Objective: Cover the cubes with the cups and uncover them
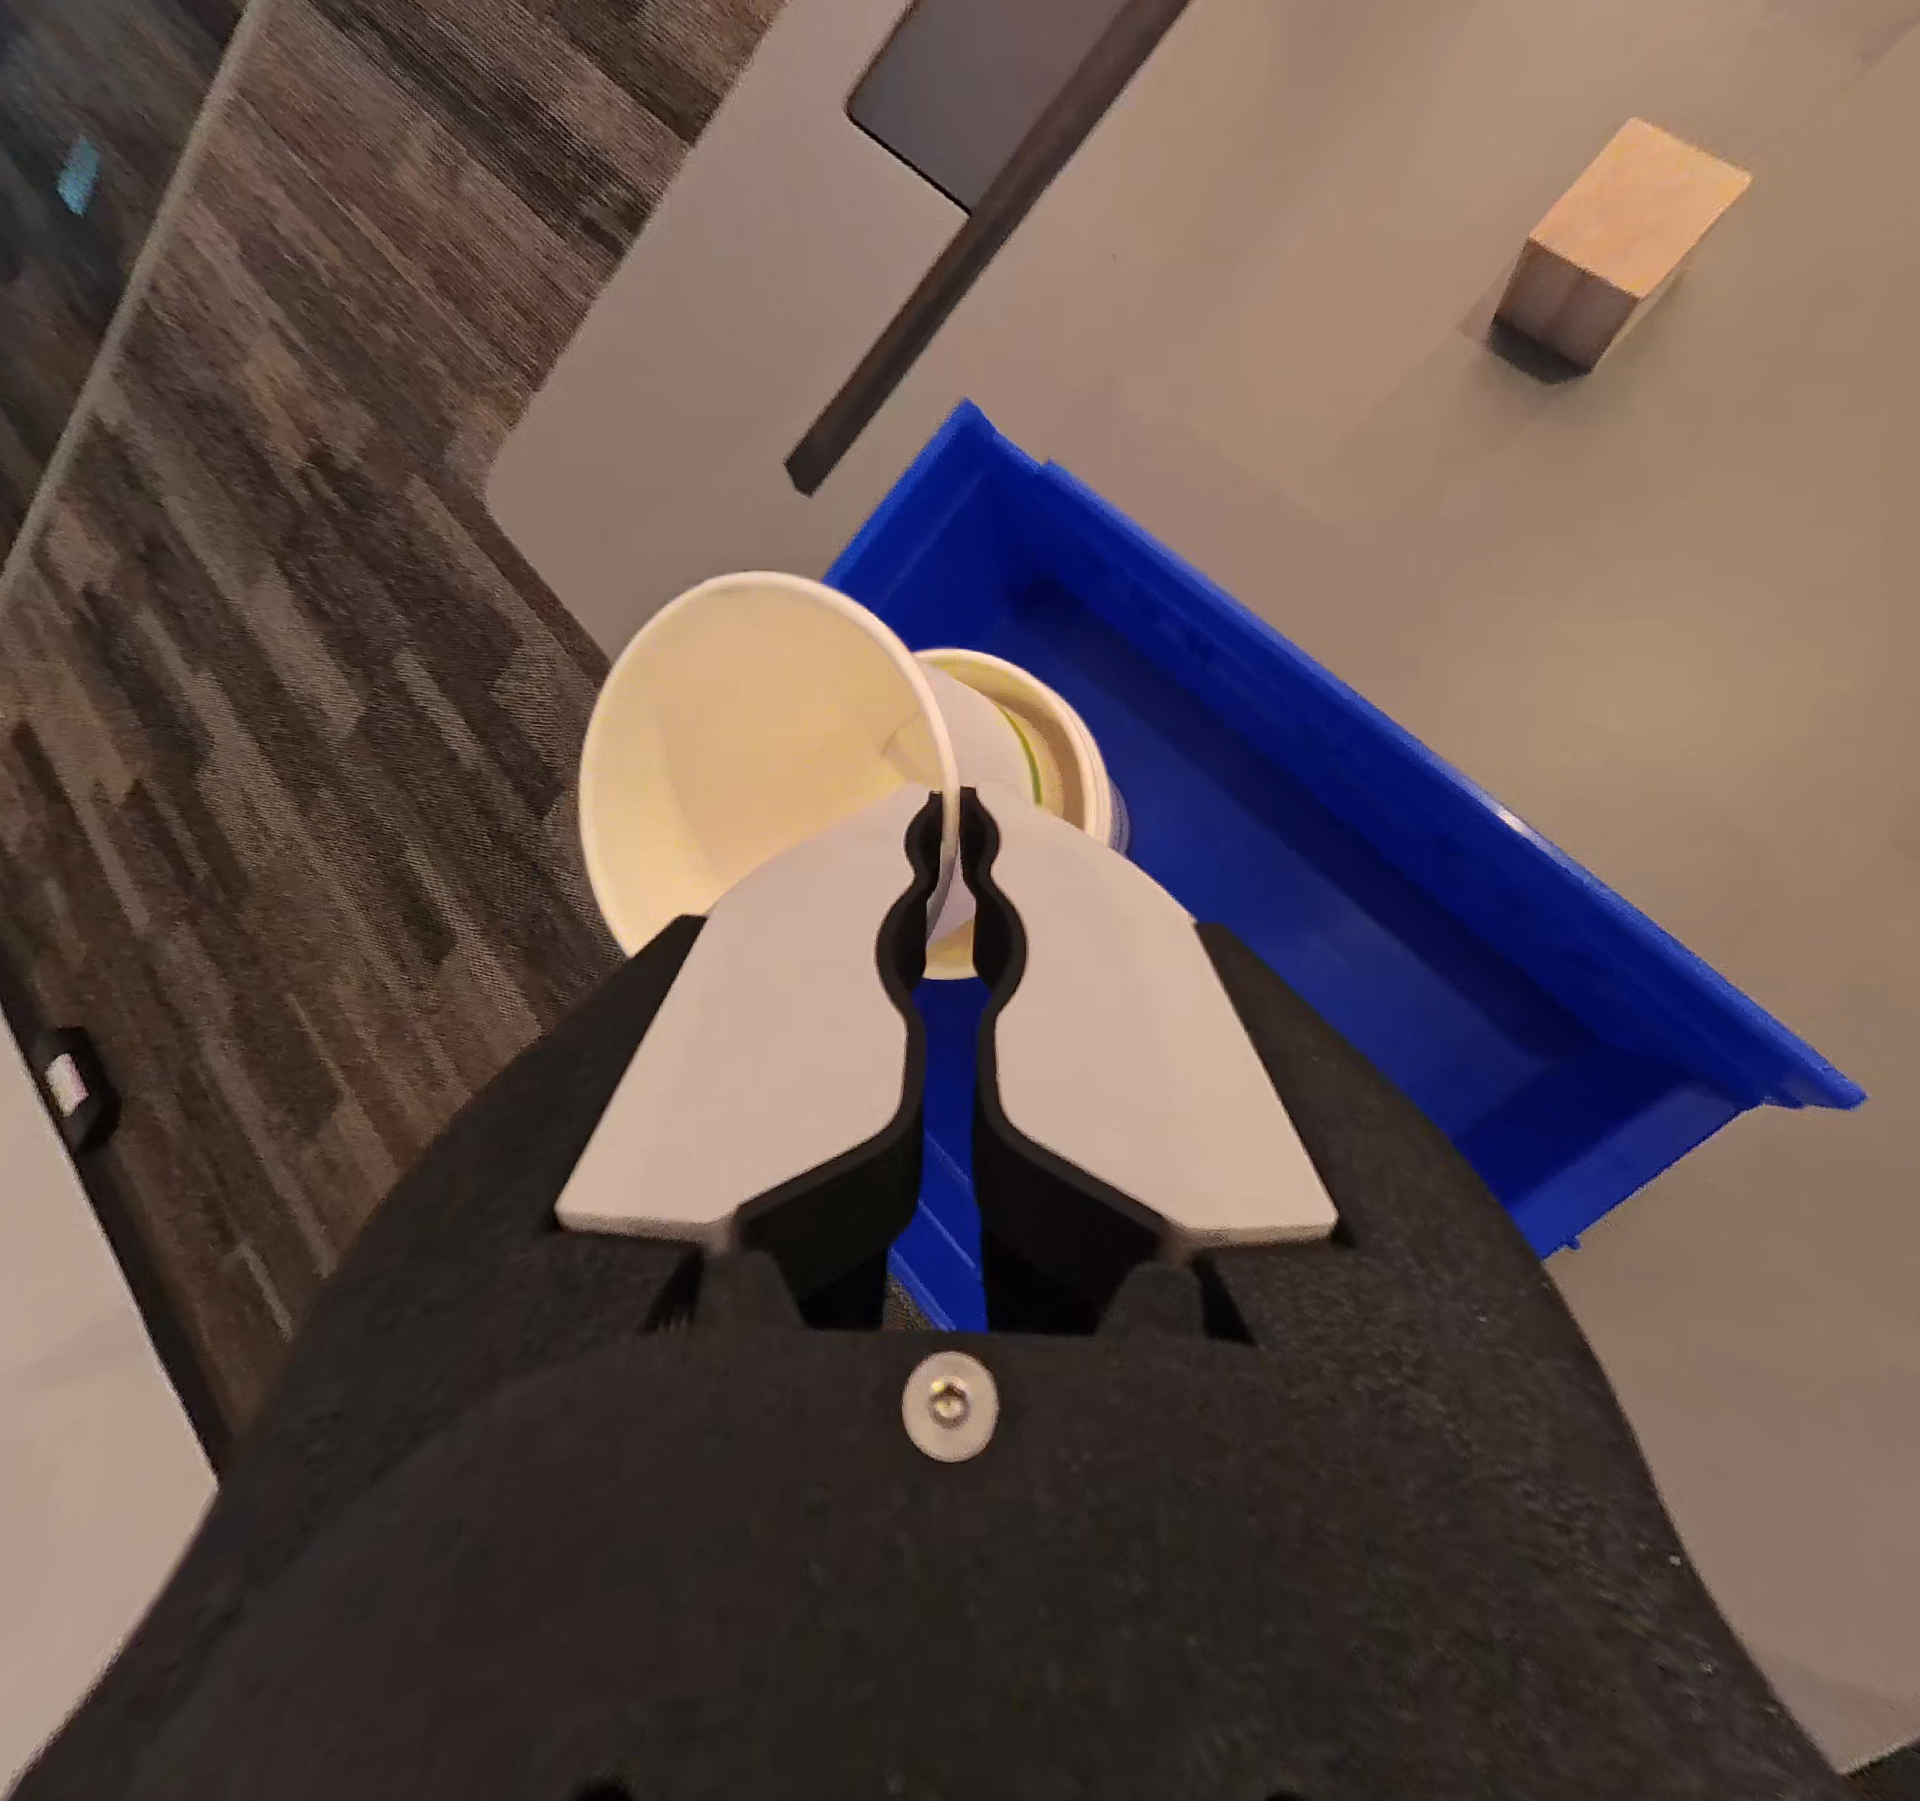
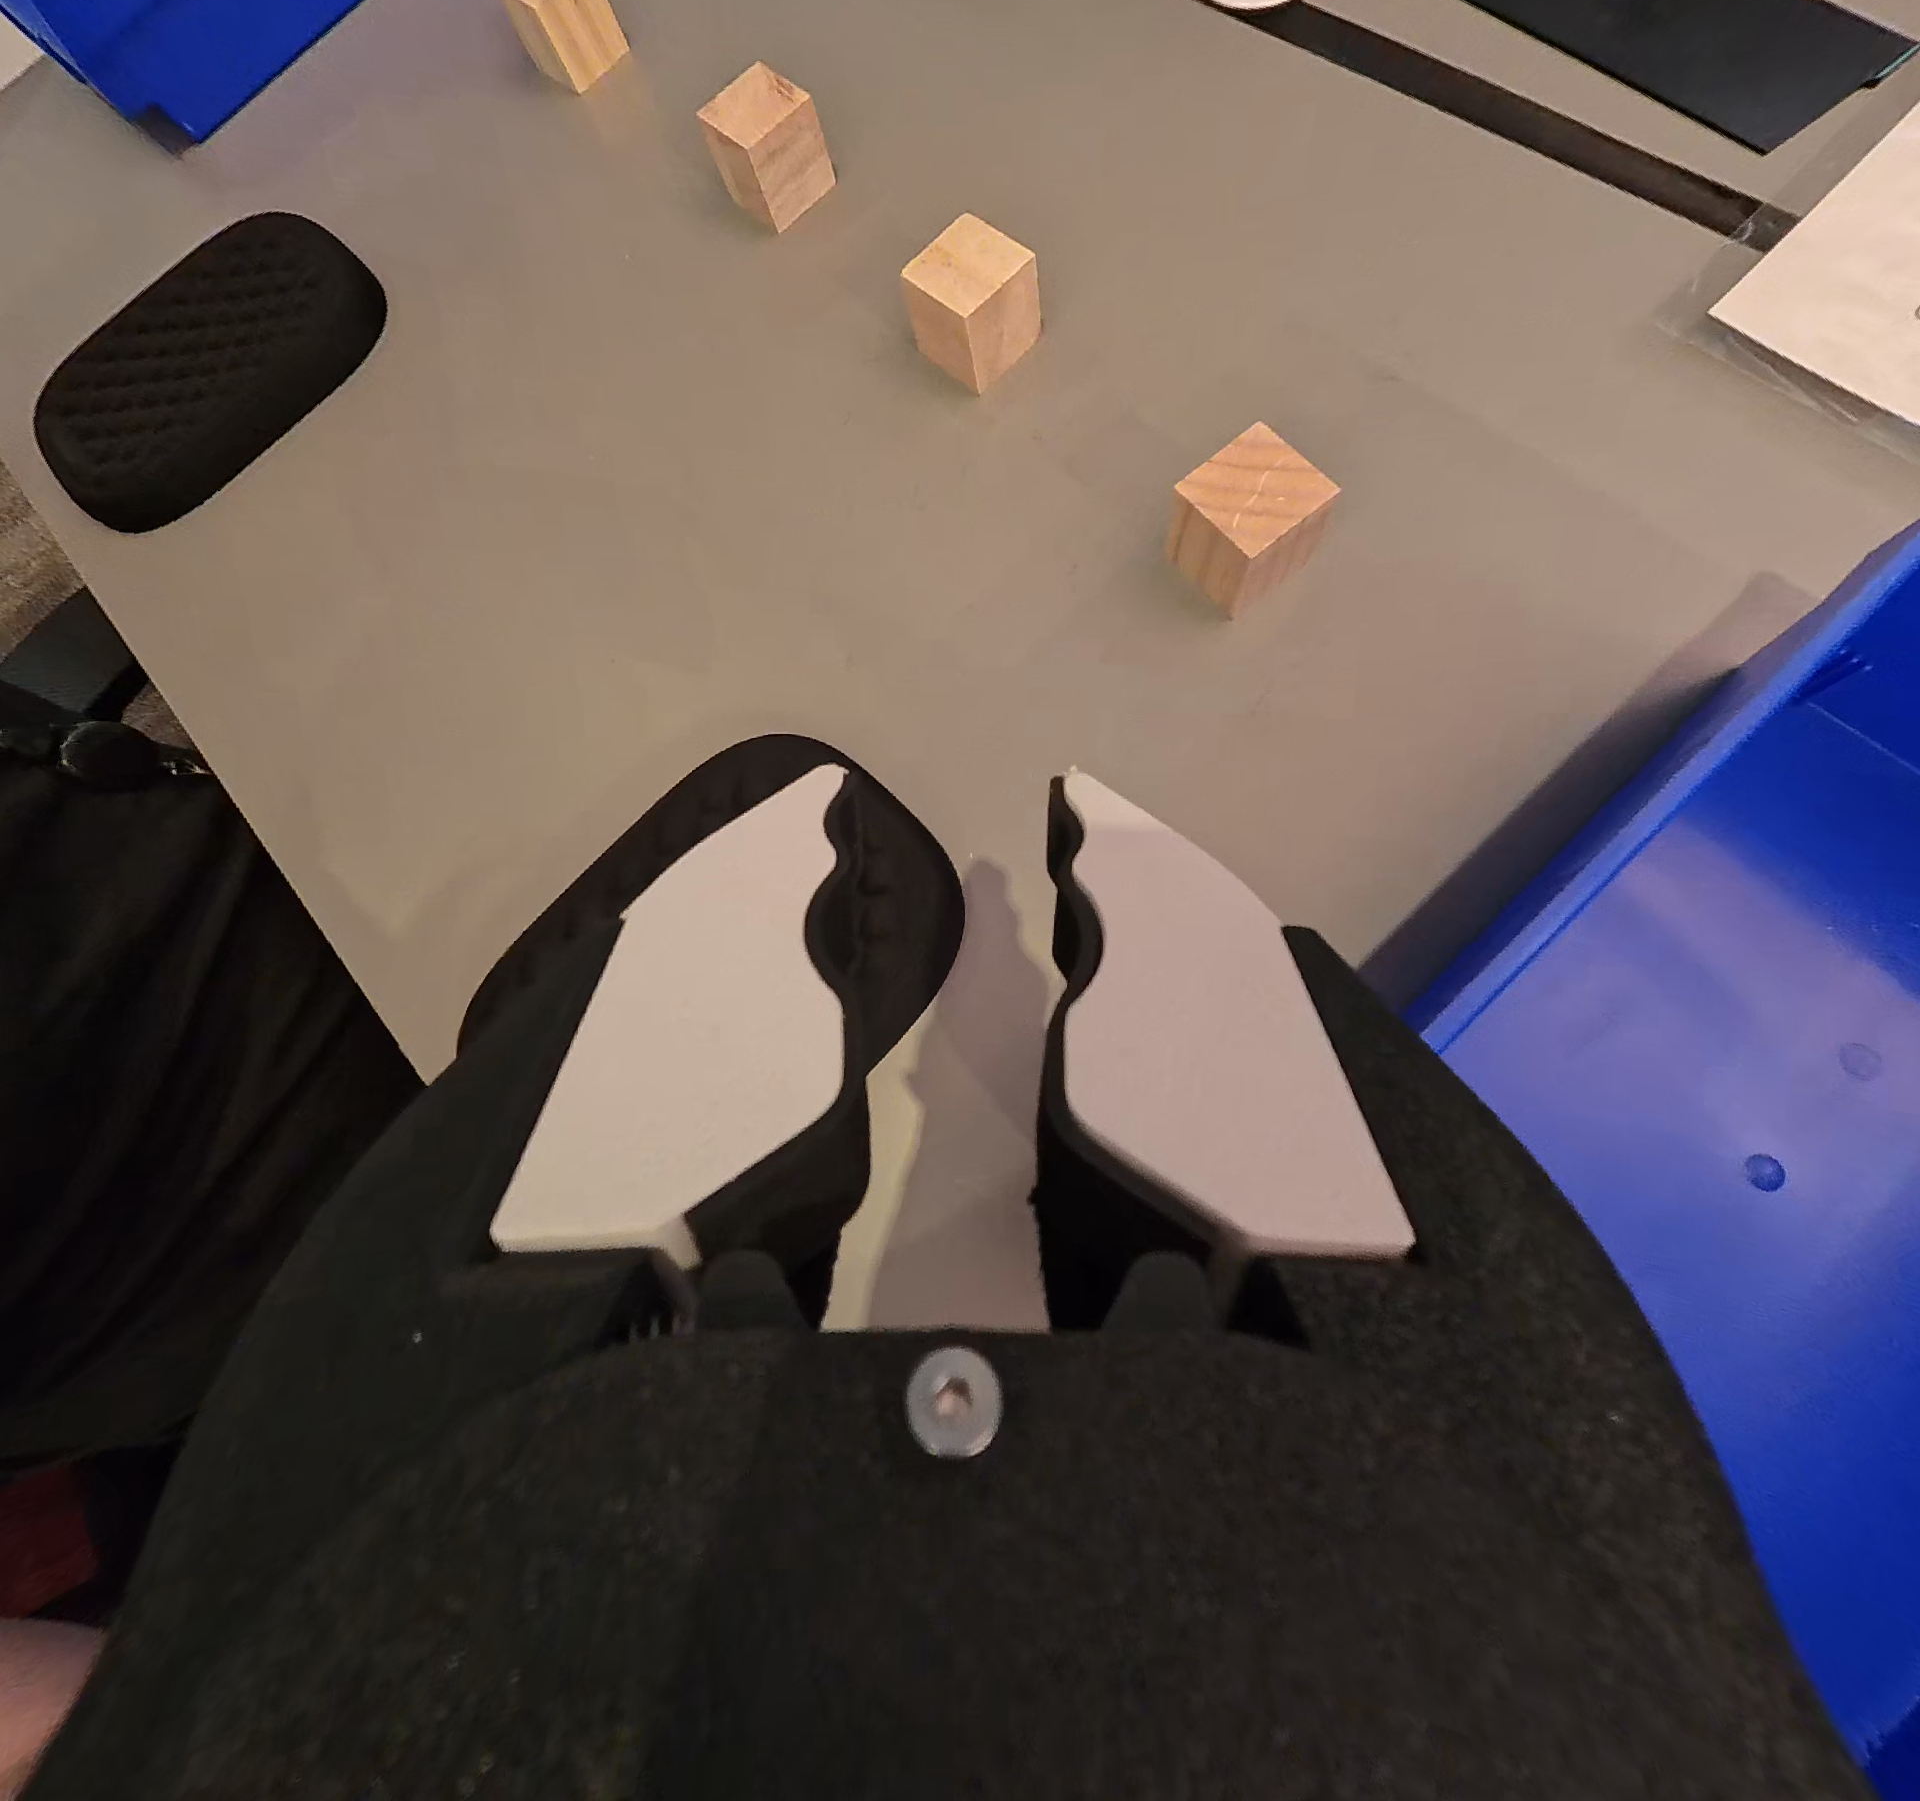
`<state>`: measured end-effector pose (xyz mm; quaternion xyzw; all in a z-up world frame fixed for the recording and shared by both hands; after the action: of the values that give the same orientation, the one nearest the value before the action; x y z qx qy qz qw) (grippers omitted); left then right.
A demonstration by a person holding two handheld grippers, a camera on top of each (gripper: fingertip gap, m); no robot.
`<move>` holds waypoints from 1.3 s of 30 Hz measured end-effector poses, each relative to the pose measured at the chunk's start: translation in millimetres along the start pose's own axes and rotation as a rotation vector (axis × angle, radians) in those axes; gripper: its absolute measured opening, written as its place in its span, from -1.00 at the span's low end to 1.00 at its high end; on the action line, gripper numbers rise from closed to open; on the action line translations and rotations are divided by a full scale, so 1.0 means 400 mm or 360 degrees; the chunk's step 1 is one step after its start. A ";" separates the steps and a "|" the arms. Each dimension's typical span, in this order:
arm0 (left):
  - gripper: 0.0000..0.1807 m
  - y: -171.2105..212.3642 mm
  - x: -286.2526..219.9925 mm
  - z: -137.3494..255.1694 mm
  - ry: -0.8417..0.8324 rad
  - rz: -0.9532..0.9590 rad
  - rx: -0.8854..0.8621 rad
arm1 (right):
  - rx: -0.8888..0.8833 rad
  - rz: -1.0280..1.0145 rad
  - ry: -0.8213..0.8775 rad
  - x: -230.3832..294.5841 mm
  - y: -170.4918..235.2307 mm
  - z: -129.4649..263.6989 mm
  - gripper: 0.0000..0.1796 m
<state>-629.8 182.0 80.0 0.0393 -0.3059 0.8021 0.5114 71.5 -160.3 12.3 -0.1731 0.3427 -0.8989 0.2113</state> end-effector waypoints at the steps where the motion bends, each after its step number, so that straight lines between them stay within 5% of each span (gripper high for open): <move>1: -0.97 -0.008 0.005 0.018 -0.0022 0.0002 -0.0020 | -0.0002 0.0000 -0.0003 -0.001 0.001 -0.002 -0.62; 9: -0.97 -0.149 -0.032 0.190 -0.0080 -0.0039 -0.0320 | -0.0078 0.0056 -0.0030 0.008 -0.037 -0.023 -0.62; 17: -0.97 -0.401 -0.249 0.330 0.0228 -0.0220 -0.0761 | -0.0467 0.0355 -0.0195 0.131 -0.236 -0.094 -0.62; 26: -0.97 -0.657 -0.564 0.388 0.0771 -0.0484 -0.1163 | -0.1294 0.0636 -0.0439 0.365 -0.481 -0.202 -0.14; 32: -0.98 -0.727 -0.672 0.383 0.0999 -0.0519 -0.1310 | -0.1675 0.0584 -0.0382 0.398 -0.517 -0.192 0.02; 39: -0.97 -0.749 -0.709 0.370 0.1164 -0.0477 -0.1409 | -0.1773 0.0605 -0.0338 0.412 -0.526 -0.185 0.03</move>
<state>-279.4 -35.7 228.0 -0.4140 -0.4063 0.4786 0.6591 -157.2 -60.1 132.3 -0.2824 0.7645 -0.5079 0.2790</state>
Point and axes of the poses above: each gripper's, where its closed fingertips meet, z back along the fingers, y out of its underside, x = y × z across the jaws, the point moved 4 cm from there along z, back along the fingers, and after that the axes turned 5 degrees about x, right-handed, at the moved point
